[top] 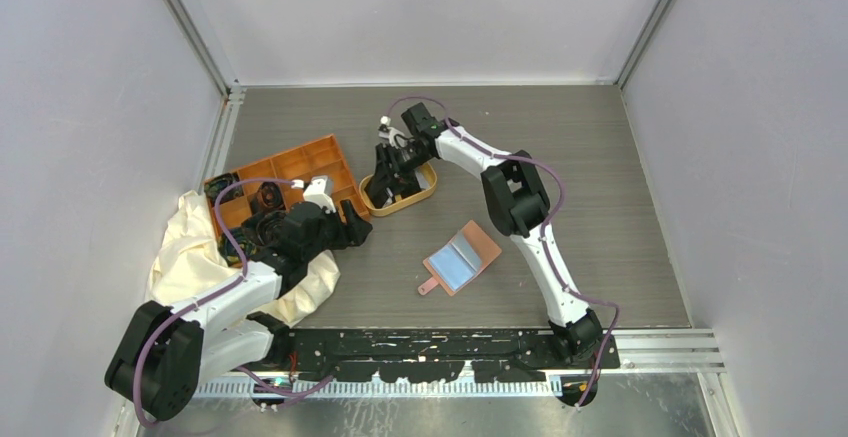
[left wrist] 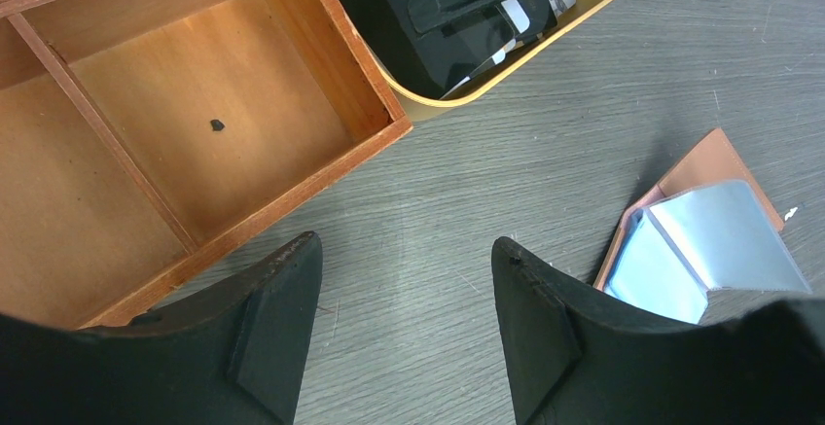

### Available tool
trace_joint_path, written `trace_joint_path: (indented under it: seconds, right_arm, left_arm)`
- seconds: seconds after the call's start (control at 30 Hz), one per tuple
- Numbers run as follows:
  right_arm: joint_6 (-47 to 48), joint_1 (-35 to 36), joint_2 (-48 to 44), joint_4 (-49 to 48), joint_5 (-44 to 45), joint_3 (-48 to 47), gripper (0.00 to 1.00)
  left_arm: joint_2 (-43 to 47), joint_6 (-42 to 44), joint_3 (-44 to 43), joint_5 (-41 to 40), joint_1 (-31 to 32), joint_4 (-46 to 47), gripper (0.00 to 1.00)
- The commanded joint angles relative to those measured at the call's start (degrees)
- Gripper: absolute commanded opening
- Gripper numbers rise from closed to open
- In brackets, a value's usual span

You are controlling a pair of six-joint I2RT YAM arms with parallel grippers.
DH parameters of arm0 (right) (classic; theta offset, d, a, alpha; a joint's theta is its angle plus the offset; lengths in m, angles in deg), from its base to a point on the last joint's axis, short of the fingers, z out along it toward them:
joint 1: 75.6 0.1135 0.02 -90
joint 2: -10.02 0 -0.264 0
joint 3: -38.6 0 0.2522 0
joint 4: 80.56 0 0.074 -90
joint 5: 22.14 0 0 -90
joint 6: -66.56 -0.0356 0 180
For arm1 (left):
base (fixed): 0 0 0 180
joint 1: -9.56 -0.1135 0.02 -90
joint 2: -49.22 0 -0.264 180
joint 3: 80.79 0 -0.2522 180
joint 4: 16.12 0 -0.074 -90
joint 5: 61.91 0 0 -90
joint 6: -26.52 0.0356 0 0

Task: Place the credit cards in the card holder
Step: Pick up the credit card from the storage box.

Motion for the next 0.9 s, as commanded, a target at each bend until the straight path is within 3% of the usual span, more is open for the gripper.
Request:
trace_joint_path:
  seconds: [0.0, 0.53, 0.87]
  right_arm:
    - [-0.46, -1.48, -2.31, -1.14, -1.68, -0.48, 0.53]
    - [-0.39, -5.17, -4.74, -1.74, -2.2, 1.7, 0.5]
    - [2.44, -6.06, -5.47, 0.4, 2.46, 1.84, 0.31]
  left_arm:
    - [1.29, -0.3, 0.24, 0.16, -0.47, 3.49, 0.65]
    - [1.52, -0.46, 0.41, 0.17, -0.6, 3.5, 0.65]
    - [1.55, -0.42, 0.5, 0.3, -0.76, 3.48, 0.65]
